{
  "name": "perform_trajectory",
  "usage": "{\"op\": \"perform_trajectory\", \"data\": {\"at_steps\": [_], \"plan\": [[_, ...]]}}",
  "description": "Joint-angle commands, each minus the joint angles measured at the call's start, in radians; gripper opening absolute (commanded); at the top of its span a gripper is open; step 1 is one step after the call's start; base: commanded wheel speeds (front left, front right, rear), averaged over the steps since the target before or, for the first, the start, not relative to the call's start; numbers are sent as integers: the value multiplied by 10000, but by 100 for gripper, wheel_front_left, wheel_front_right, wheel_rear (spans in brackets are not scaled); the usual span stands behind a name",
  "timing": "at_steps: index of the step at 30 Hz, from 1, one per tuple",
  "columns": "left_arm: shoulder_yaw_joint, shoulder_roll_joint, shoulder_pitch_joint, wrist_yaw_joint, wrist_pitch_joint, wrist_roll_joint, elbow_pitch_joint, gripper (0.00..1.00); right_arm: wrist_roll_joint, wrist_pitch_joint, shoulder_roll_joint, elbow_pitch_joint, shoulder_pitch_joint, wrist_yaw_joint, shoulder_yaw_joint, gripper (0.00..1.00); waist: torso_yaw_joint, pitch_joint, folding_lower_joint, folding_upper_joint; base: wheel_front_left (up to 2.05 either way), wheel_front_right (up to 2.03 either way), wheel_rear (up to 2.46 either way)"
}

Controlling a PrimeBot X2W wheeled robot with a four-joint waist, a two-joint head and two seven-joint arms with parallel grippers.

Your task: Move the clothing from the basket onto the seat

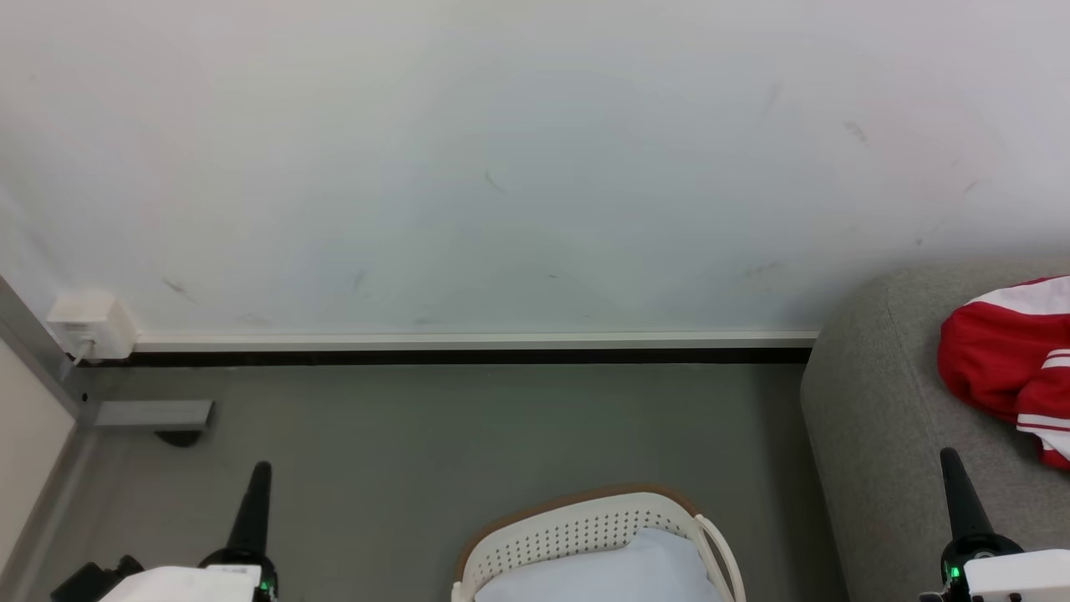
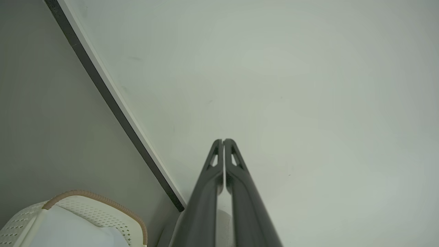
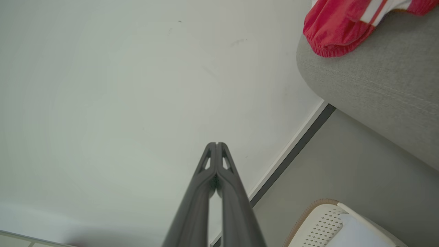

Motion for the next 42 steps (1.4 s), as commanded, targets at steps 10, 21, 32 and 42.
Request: {"op": "perform_trajectory", "data": {"at_steps": [10, 21, 32, 42], "plan": [[92, 89, -224, -1, 254, -972, -139, 0, 917, 225, 22, -73, -211, -18, -167, 0, -5, 25, 0, 0, 0, 0, 0], [132, 93, -294, 11, 491, -1779, -180, 0, 1708, 425, 43, -71, -261, -20, -273, 0, -10, 53, 0, 0, 0, 0, 0], [169, 95, -347, 16, 694, -2564, -211, 0, 2452, 600, 65, -68, -280, -20, -370, 0, -16, 82, 0, 0, 0, 0, 0], [200, 96, -392, 26, 878, -3217, -235, 0, 3091, 758, 74, -65, -297, -22, -452, 0, -21, 109, 0, 0, 0, 0, 0]]}}
